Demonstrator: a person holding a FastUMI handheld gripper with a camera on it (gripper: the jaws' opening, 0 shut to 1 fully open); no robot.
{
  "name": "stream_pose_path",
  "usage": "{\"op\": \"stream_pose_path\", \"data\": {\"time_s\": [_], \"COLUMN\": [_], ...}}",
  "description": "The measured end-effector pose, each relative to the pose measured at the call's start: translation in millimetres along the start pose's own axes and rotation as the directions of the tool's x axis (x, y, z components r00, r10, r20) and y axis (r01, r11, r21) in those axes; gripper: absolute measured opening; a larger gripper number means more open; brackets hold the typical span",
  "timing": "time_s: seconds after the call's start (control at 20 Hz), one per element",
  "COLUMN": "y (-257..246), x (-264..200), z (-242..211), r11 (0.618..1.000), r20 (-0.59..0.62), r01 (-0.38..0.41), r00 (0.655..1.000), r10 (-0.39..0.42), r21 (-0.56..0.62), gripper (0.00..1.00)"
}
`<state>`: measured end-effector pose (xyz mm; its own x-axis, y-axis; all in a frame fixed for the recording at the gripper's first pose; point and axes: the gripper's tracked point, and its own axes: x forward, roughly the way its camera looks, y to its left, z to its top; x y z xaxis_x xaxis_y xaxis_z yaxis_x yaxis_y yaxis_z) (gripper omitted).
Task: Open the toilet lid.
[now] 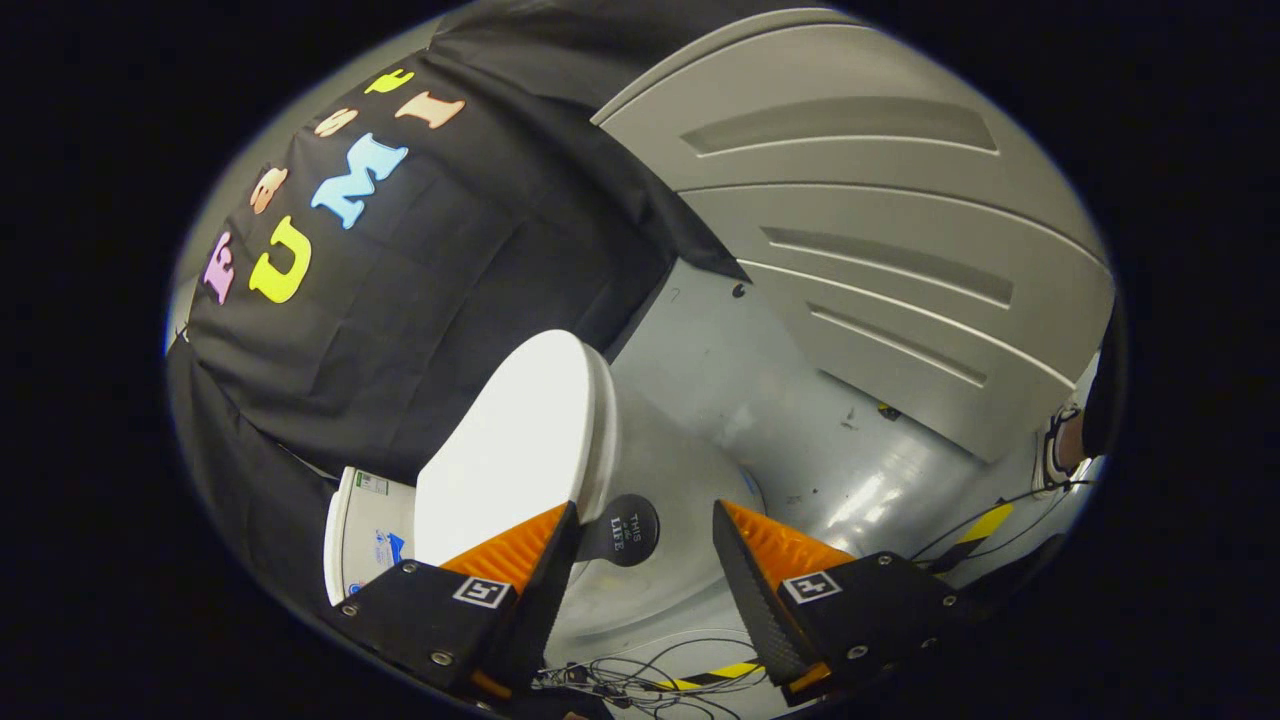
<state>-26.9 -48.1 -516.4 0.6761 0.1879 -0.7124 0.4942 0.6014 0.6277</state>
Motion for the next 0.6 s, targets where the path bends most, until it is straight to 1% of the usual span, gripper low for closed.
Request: {"op": "stream_pose_path", "data": {"time_s": [0.1,0.2,0.4,0.45,0.55,0.6], "y": [-6,-8,10,12,12,13], "x": [3,6,15,17,21,21], "z": [-5,-8,-4,-6,-9,-9], "r11": [0.999,0.996,0.981,0.980,0.980,0.979], "r20": [-0.006,-0.010,-0.002,-0.005,-0.017,-0.016], "r01": [-0.025,-0.063,-0.129,-0.139,-0.135,-0.140], "r00": [1.000,0.998,0.991,0.990,0.990,0.989], "r10": [0.025,0.064,0.131,0.141,0.138,0.144], "r21": [0.023,0.068,0.142,0.146,0.145,0.148], "gripper": [0.79,0.72,0.60,0.53,0.44,0.41]}}
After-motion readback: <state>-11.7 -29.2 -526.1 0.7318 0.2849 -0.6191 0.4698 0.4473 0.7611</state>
